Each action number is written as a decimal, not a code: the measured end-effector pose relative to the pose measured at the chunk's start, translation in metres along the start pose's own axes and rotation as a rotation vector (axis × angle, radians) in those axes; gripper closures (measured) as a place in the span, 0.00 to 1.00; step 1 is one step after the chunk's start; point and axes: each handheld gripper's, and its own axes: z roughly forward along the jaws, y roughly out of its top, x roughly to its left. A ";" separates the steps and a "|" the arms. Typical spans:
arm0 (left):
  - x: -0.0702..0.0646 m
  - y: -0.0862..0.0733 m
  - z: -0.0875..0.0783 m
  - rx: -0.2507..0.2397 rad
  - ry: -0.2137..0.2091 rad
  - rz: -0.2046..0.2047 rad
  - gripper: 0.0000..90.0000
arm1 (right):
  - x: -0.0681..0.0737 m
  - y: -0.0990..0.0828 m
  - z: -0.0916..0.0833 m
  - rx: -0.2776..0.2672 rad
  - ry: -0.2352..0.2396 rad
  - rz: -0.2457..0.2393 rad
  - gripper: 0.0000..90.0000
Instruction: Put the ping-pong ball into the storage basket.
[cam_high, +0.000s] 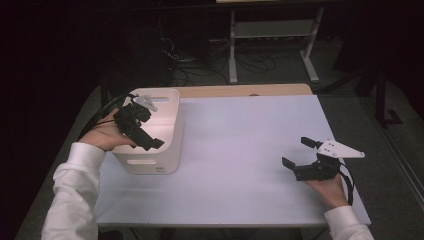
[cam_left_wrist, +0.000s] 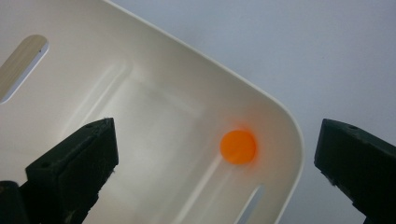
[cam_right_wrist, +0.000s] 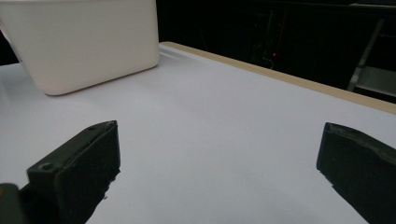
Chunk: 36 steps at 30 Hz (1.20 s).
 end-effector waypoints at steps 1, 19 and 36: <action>-0.002 0.000 0.001 0.000 0.002 0.005 0.00 | 0.001 0.000 0.000 0.000 0.000 0.009 0.00; -0.011 -0.009 0.004 -0.105 -0.021 -0.005 0.00 | 0.001 0.000 -0.002 -0.001 -0.002 0.013 0.00; -0.016 -0.027 0.007 -0.248 -0.010 -0.052 0.00 | 0.001 0.001 -0.003 -0.009 -0.008 0.006 0.00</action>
